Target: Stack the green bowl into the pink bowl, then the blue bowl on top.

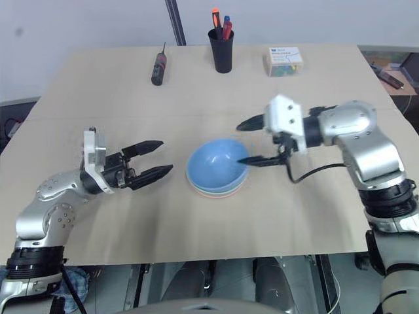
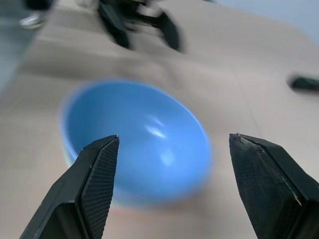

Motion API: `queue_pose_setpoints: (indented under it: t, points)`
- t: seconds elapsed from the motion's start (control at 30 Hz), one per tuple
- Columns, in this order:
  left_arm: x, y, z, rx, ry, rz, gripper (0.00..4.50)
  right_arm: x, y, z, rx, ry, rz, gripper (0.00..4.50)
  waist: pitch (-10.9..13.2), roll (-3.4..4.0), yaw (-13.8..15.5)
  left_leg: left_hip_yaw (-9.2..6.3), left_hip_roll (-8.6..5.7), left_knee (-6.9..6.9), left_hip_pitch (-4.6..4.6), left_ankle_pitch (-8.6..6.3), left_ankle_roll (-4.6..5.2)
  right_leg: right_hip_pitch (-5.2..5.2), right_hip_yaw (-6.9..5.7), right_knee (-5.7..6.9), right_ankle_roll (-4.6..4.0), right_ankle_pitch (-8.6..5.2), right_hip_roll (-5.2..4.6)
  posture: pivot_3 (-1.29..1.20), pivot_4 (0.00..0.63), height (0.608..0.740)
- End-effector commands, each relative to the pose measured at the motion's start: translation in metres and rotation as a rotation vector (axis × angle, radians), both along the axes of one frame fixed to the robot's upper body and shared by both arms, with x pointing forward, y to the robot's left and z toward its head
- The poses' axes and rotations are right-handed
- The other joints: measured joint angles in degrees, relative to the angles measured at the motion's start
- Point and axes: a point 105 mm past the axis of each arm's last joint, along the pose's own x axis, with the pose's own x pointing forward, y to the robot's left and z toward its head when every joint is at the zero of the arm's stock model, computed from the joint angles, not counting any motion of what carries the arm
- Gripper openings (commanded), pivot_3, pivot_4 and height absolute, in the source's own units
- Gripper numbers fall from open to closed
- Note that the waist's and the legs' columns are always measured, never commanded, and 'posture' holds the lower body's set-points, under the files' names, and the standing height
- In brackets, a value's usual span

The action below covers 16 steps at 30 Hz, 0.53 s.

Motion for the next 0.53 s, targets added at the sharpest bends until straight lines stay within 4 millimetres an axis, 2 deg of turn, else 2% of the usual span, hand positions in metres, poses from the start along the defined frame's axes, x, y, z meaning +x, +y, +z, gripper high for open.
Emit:
queue_pose_setpoints:
  t: [0.03, 0.17, 0.3, 0.4, 0.53]
  points:
    - [-0.005, 0.008, 0.014, 0.029, -0.050, 0.055, 4.50, 0.000, -0.030, 0.002, 0.044, -0.046, -0.026, 3.68, 0.0, 0.00, -0.1, 0.02, 0.00, 0.00, -0.01, 0.00, 0.01, -0.01, 0.01, 0.00, 0.00, 0.00, -0.01, 0.00, 0.150, 0.740]
    - [-0.018, 0.019, 0.010, 0.055, -0.011, 0.082, 4.50, 0.004, -0.073, -0.015, 0.093, 0.005, -0.127, 3.68, 0.0, 0.01, -0.4, 0.09, 0.03, -0.01, 0.06, -0.08, 0.15, -0.01, 0.06, 0.06, 0.00, 0.00, 0.03, 0.00, 0.150, 0.740]
    - [-0.031, 0.025, 0.016, 0.048, -0.013, 0.065, 4.50, 0.009, -0.102, -0.025, 0.104, 0.013, -0.208, 3.68, 0.0, 0.04, -0.4, 0.18, 0.06, -0.01, 0.09, -0.09, 0.16, 0.01, 0.13, 0.06, 0.00, 0.00, 0.03, 0.00, 0.150, 0.740]
    - [-0.033, 0.028, 0.022, 0.048, -0.048, 0.070, 4.50, 0.009, -0.115, -0.031, 0.110, 0.029, -0.236, 3.68, 0.0, 0.05, -0.4, 0.22, 0.09, 0.01, 0.13, -0.09, 0.16, 0.01, 0.12, 0.15, 0.00, 0.00, 0.06, 0.00, 0.150, 0.740]
    - [-0.035, 0.030, 0.021, 0.058, -0.058, 0.070, 4.50, 0.002, -0.125, -0.043, 0.083, 0.067, -0.216, 3.68, 0.0, 0.05, -0.3, 0.40, 0.08, 0.03, 0.12, -0.09, 0.15, 0.06, 0.10, 0.11, 0.00, 0.00, 0.06, 0.00, 0.150, 0.740]
